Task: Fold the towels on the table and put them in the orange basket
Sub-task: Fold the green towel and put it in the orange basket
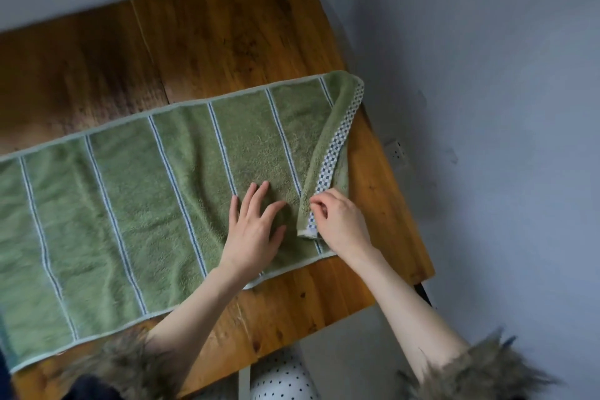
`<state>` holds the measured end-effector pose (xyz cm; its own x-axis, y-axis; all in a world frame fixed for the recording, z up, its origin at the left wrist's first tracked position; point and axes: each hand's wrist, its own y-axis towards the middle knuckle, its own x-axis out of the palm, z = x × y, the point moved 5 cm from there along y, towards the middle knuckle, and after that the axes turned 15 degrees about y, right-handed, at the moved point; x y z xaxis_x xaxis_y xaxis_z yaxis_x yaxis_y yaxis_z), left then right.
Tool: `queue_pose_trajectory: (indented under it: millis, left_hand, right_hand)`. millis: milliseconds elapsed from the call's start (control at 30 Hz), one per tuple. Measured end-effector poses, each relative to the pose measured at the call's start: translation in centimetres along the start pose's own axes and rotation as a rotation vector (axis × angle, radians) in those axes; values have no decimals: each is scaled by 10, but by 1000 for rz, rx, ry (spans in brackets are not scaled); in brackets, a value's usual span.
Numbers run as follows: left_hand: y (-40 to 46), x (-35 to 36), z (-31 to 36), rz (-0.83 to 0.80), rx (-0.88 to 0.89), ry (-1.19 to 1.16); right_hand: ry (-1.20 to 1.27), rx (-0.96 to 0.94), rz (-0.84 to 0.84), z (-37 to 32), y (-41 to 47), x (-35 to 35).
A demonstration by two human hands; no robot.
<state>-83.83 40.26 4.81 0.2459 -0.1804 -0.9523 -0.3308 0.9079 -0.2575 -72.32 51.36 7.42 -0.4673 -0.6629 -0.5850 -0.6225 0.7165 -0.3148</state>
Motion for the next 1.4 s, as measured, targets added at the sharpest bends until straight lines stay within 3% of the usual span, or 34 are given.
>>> queue_pose_trajectory:
  millis: [133,233,433,567,767,967,1167,1400]
  left_hand:
    - [-10,-7,-1,84,-50,-55]
    - [-8,-16,11,100,-68,-112]
    - [8,-12,42,12,108,-100]
    - [9,-12,47,9,136,7]
    - [9,-17,35,77,9,-286]
    - [8,-18,20,-6,-147,-503]
    - [-4,-25,-2,-115,-281,-746]
    - [-35,-62,-50,-25,-414,-832]
  right_hand:
    - [209,154,103,12,12,-17]
    - [212,194,241,12,35,-45]
    - [390,469,392,23,110,-66]
    - [461,523,437,18,130,-64]
    - [455,506,563,10,141,-71]
    - [775,656,567,3,145,-67]
    - [674,493,542,-30,148,-65]
    - [468,178,421,-110,127,-42]
